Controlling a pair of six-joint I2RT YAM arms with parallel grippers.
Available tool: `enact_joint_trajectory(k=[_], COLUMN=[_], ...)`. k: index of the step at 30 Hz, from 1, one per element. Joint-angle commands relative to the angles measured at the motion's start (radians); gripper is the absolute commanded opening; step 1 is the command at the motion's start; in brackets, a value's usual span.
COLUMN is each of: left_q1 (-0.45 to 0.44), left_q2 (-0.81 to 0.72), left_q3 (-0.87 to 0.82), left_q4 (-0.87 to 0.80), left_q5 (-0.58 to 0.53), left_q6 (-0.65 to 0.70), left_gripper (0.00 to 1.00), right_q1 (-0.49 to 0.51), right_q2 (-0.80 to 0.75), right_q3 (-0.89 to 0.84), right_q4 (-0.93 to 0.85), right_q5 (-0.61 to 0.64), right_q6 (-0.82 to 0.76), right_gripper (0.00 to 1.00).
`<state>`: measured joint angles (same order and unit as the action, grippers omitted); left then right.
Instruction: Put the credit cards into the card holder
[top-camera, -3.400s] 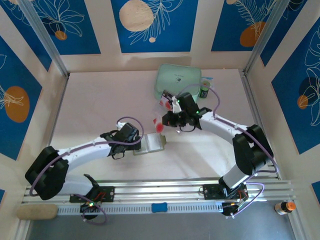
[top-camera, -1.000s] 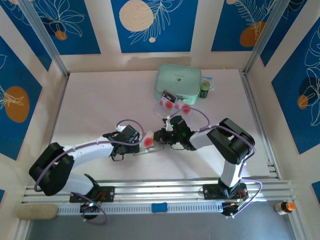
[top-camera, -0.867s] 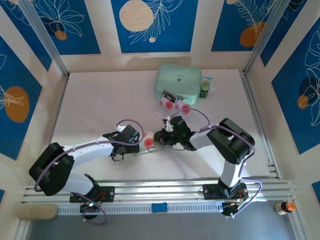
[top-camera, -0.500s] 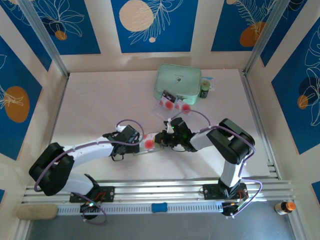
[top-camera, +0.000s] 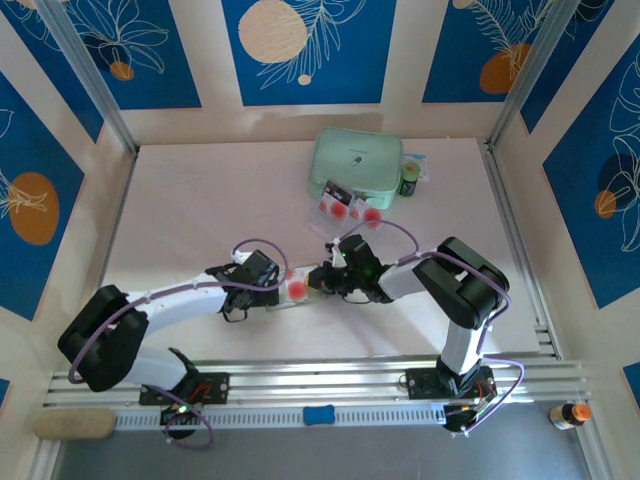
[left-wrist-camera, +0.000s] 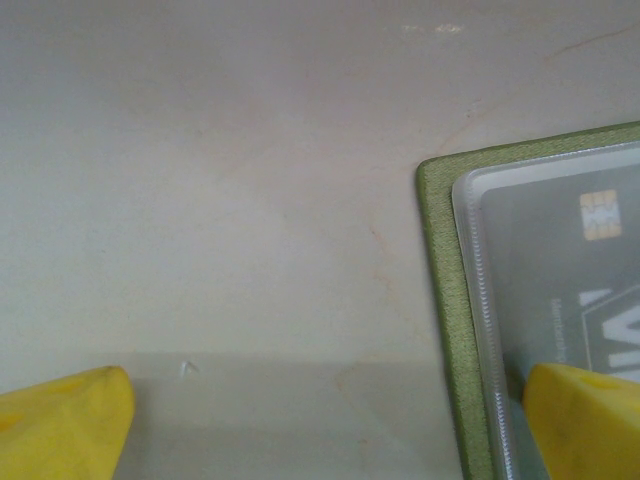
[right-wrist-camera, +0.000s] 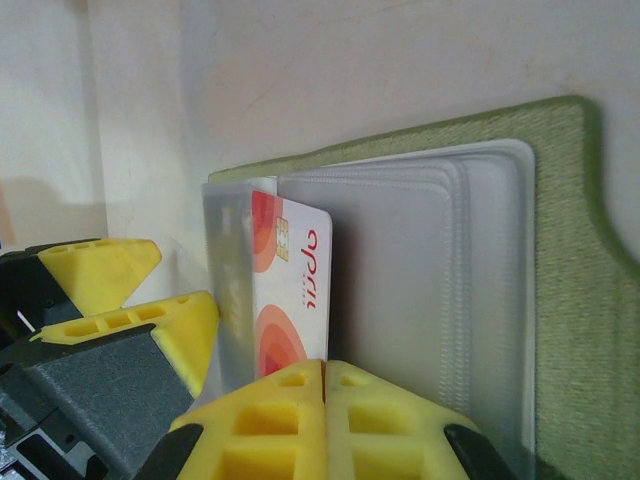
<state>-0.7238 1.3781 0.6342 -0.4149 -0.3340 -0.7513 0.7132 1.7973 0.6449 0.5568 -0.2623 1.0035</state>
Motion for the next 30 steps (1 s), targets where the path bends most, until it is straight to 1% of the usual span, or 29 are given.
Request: enact_joint_trajectory(k=[1,10,19,26,30], left_q1=[0.009,0.010,0.009,0.010,0.009], left_q2=[0.011,0.007,0.006,0.007,0.010], left_q3=[-0.028,-0.027,-0.028,-0.030,-0.028], left_q4=[-0.041,-0.039,-0.037,-0.033,-0.030], left_q5=[-0.017,-0.017,-0.016,-0.015,-0.016], left_q6=[0.001,0.001,0.002,-0.001,0.001], left_gripper=[1.00,1.00,1.00,1.00,1.00], right_q1=[0.017,0.017,0.004,-0.018,-0.029], right_q2=[0.023,0.027,-0.010,-0.017,0.007], right_q3=[0.022,0.036,0.019,0.030,0.058], right_q4=[-0.047,-0.063,-0.088,-0.129,-0.160], right_q5=[-0.027,-0.029,-0.031,-0.066,-0.112], right_q6=[-0.001,-0.008,-0.030,-0.066,-0.087], right_gripper=[0.00,0.00,0.00,0.00,0.00])
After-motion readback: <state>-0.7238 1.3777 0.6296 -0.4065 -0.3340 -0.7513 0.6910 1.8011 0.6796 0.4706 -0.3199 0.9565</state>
